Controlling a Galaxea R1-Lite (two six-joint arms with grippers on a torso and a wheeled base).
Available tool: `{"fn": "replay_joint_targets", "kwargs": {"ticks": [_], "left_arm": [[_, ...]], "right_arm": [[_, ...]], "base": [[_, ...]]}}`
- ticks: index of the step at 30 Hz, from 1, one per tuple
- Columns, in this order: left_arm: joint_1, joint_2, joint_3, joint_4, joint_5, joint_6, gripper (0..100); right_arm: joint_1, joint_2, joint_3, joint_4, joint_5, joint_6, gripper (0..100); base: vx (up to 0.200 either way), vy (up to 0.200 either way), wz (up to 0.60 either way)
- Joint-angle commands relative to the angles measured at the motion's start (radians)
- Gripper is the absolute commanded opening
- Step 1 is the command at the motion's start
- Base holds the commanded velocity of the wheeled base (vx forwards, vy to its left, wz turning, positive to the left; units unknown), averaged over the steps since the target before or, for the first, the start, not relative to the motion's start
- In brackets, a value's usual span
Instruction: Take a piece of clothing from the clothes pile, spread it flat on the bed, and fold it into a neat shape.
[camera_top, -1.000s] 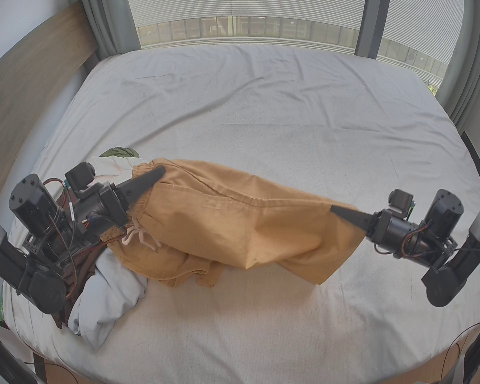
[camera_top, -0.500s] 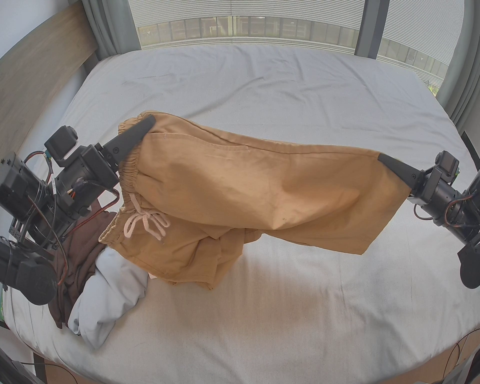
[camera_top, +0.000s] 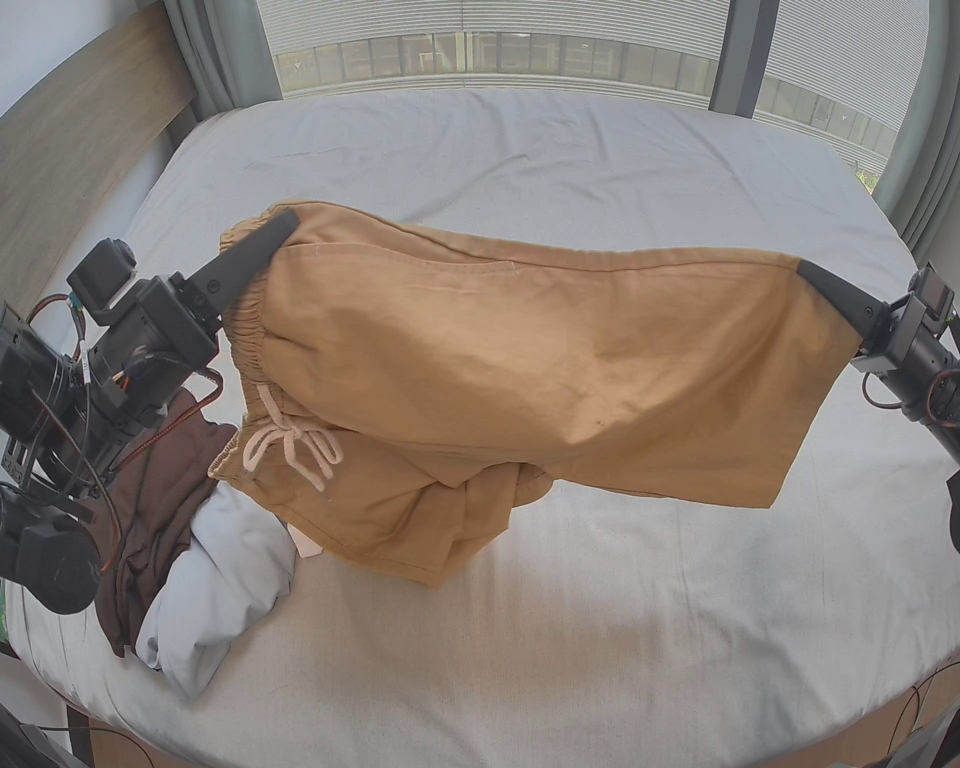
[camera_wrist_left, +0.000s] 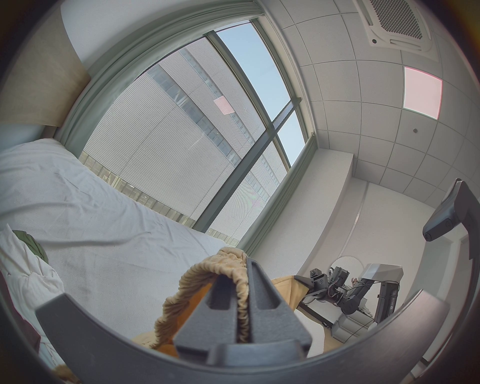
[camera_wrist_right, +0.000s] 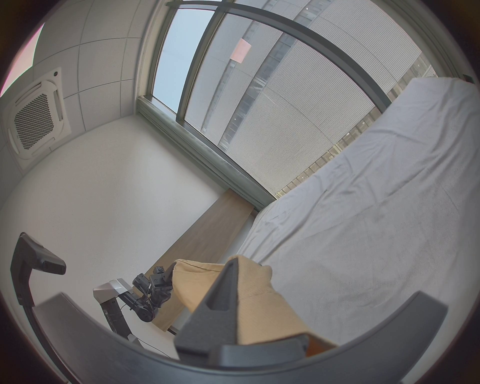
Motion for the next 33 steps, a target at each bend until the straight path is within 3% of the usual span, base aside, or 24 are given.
{"fn": "replay_joint_targets", "kwargs": {"ticks": [1, 14, 23, 33], "left_arm": [[-0.002, -0.014, 0.001, 0.0, 0.0, 0.0, 0], [0.02, -0.005, 0.067, 0.0, -0.002, 0.001, 0], [0.086, -0.016, 0.111, 0.0, -0.011, 0.001, 0], [0.078, -0.083, 0.174, 0.0, -0.017, -0.002, 0]], "right_arm": [[-0.024, -0.055, -0.024, 0.021, 0.0, 0.0, 0], [-0.069, -0.13, -0.064, 0.075, 0.014, 0.03, 0], [-0.118, -0.081, -0.054, 0.083, 0.043, 0.028, 0], [-0.093, -0.001, -0.014, 0.069, 0.043, 0.019, 0]], "base": [[0.0, 0.0, 0.0], [0.0, 0.0, 0.0], [0.0, 0.0, 0.0], [0.0, 0.0, 0.0]]}}
